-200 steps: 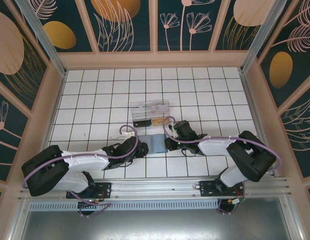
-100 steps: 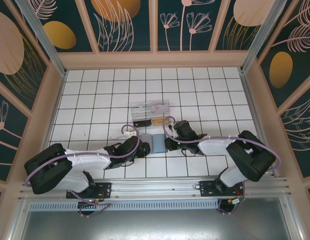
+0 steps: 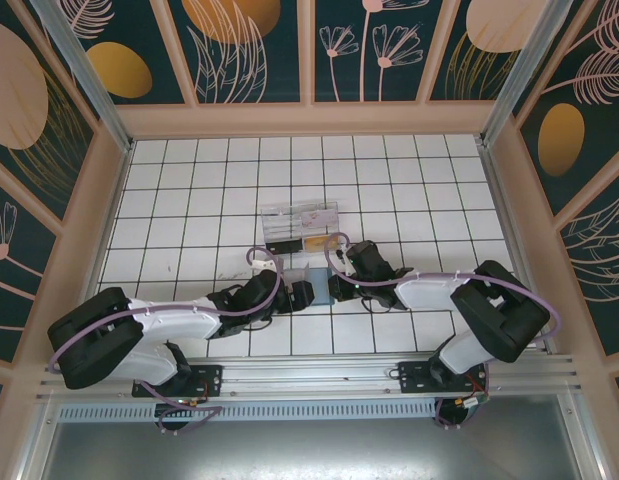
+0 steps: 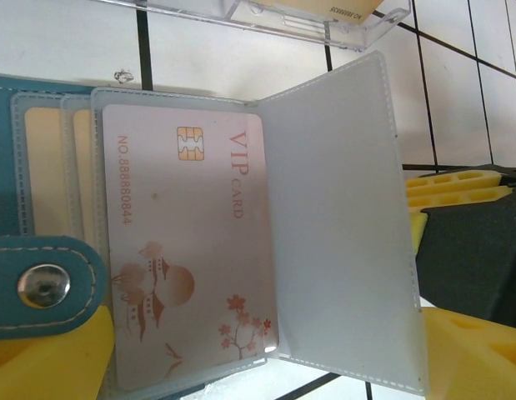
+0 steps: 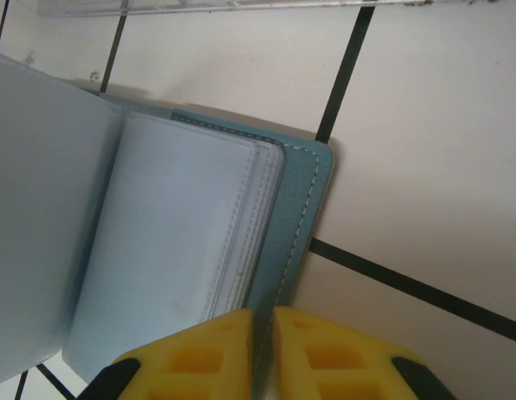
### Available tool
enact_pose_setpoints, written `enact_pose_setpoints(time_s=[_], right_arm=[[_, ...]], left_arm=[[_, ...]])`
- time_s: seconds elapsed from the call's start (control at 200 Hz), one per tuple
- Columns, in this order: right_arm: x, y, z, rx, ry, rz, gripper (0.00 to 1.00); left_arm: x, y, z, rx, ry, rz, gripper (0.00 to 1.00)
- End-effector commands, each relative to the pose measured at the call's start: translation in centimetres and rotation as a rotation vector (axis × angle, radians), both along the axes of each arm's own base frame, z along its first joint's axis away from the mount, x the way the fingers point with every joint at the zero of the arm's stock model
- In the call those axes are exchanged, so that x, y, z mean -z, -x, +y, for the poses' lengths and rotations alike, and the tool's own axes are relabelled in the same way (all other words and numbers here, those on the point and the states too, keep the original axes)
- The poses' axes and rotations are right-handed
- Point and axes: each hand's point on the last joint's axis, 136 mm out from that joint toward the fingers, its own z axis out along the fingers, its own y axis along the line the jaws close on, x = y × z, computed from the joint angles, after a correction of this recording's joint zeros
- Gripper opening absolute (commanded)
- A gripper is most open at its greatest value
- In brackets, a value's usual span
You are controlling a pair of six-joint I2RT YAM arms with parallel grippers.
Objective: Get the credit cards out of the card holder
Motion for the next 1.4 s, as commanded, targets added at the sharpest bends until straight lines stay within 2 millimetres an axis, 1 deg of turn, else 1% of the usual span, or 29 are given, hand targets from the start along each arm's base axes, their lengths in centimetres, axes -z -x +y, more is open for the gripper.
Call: enact_pose_setpoints(time_s=[0.0,0.12,0.345,0.455,0.556,0.621,0.691,0.766,0.931,1.051,1.101,1.156,1.221,1.301,1.396], right_arm=[[0.2,0.1,0.5,-0.014,-0.005,0.017,0.17],[0.4,0.1,0.5,-0.015,-0.003,0.02,0.17],[0.3,0.0,0.4,-0.007,-0.002,0.016,0.17],[0.2,-0.1,0.3,0.0,0.005,0.009,0.17],[-0.1,-0.3,0.0,0.019,0.004,-0.004,0.17],[-0.5,-0.6,-0.3,0.039,0.001,-0.018,0.17],[-1.0,-0.8,-0.8,0.061,-0.005,-0.035,0.17],[-1.5,-1.0,-1.3,0.084,-0.009,-0.049,0.17],[-2.1,-1.4,-2.0,0.114,-0.018,-0.064,0.17],[-2.7,-1.4,-1.3,0.096,-0.051,-0.058,0.17],[-3.1,-1.4,-0.9,0.091,-0.069,-0.056,0.17],[-3.6,-1.5,-0.5,0.083,-0.088,-0.054,0.17],[-4.2,-1.6,-0.1,0.079,-0.106,-0.057,0.17],[-5.0,-1.7,0.6,0.067,-0.132,-0.058,0.18],[-6.2,-1.7,1.6,0.05,-0.166,-0.06,0.18]], left_arm=[[-1.8,-0.3,-1.2,0.033,0.027,-0.036,0.92],[-2.3,-0.6,-2.0,0.057,0.038,-0.048,0.92],[-2.7,-0.8,-3.5,0.093,0.061,-0.053,0.9],[-3.2,-0.7,-5.1,0.137,0.117,-0.055,0.87],[-3.6,-0.7,-6.6,0.174,0.161,-0.05,0.84],[-3.4,-0.7,-7.2,0.189,0.17,-0.042,0.83],[-3.2,-0.7,-7.8,0.201,0.174,-0.032,0.83],[-3.0,-0.8,-7.7,0.198,0.17,-0.027,0.82],[-3.3,-1.0,-6.3,0.161,0.141,-0.054,0.81],[-3.4,-1.2,-4.0,0.085,0.096,-0.075,0.76],[-3.1,-1.3,-2.7,0.046,0.064,-0.082,0.71],[-2.6,-1.3,-1.1,0.002,0.017,-0.082,0.64],[-2.2,-1.2,0.6,-0.039,-0.018,-0.085,0.58],[-1.8,-0.8,2.2,-0.074,-0.038,-0.087,0.54],[-1.3,-0.5,3.9,-0.116,-0.043,-0.091,0.44]])
